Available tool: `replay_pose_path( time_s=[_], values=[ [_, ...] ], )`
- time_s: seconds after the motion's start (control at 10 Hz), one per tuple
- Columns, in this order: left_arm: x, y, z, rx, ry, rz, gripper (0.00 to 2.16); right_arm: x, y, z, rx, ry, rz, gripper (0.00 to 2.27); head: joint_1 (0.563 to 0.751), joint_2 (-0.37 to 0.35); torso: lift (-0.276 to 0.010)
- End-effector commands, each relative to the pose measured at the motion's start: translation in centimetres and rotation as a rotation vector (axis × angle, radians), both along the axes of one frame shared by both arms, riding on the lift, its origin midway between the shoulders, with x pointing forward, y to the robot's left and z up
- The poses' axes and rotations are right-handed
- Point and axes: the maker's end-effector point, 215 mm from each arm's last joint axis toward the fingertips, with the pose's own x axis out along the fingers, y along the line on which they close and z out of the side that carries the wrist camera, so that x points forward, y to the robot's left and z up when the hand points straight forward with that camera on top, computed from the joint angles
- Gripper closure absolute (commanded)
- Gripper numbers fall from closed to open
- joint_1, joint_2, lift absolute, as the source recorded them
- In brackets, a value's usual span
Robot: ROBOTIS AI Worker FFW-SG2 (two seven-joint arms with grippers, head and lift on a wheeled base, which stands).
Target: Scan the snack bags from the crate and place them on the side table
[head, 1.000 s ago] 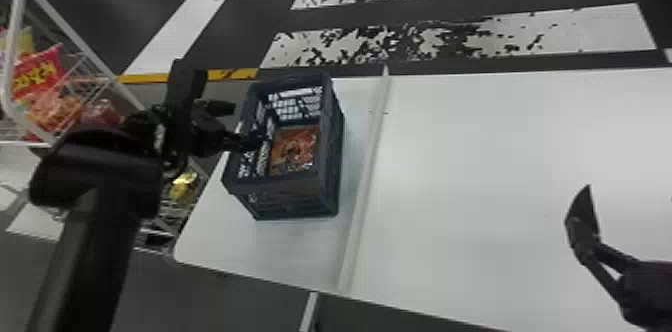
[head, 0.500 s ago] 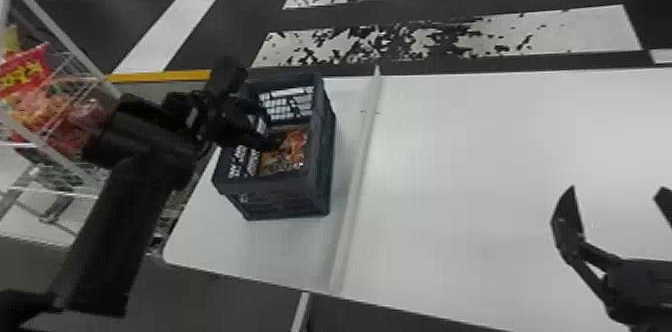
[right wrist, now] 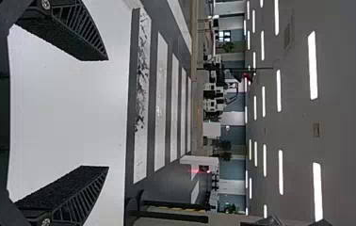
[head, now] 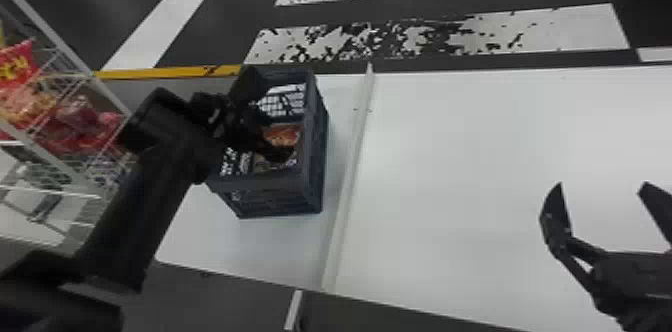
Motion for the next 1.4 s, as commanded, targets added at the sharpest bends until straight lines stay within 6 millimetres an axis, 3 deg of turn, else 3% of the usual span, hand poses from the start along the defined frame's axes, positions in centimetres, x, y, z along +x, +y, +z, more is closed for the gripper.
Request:
replay_pose_path(
  time_s=[0.0, 0.2, 0.6, 0.9, 1.1, 1.2, 1.3],
  values=[
    [0.4, -1.1, -1.6, 0.014, 0.032, -0.02, 0.12, 0.2, 0.0, 0.0, -0.003, 0.003, 0.003, 0.06, 0.695, 0.287, -0.081],
    [0.4, -1.3, -3.0, 0.027, 0.06, -0.031, 0.11, 0.2, 0.0, -0.1, -0.003, 0.003, 0.003, 0.06, 0.695, 0.272, -0.081],
    [-1.3, 0.0, -5.6, 0.048, 0.118, -0.008, 0.1, 0.3, 0.3, -0.5, 0.002, 0.011, 0.017, 0.06, 0.695, 0.281, -0.081],
    [-1.7, 0.8, -6.5, 0.057, 0.133, 0.01, 0.17, 0.2, 0.5, -0.7, 0.002, 0.016, 0.024, 0.06, 0.695, 0.295, -0.081],
    [-1.5, 0.5, -6.4, 0.048, 0.132, 0.0, 0.75, 0.0, 0.7, -1.0, 0.005, 0.021, 0.026, 0.06, 0.695, 0.302, -0.081],
    [-1.5, 0.2, -6.3, 0.029, 0.134, 0.001, 0.86, -0.1, 0.7, -1.1, 0.005, 0.023, 0.026, 0.06, 0.695, 0.302, -0.081],
    [-1.3, 0.4, -6.0, 0.019, 0.119, 0.015, 1.6, -0.2, 0.7, -1.1, 0.005, 0.024, 0.026, 0.06, 0.695, 0.301, -0.081]
  ],
)
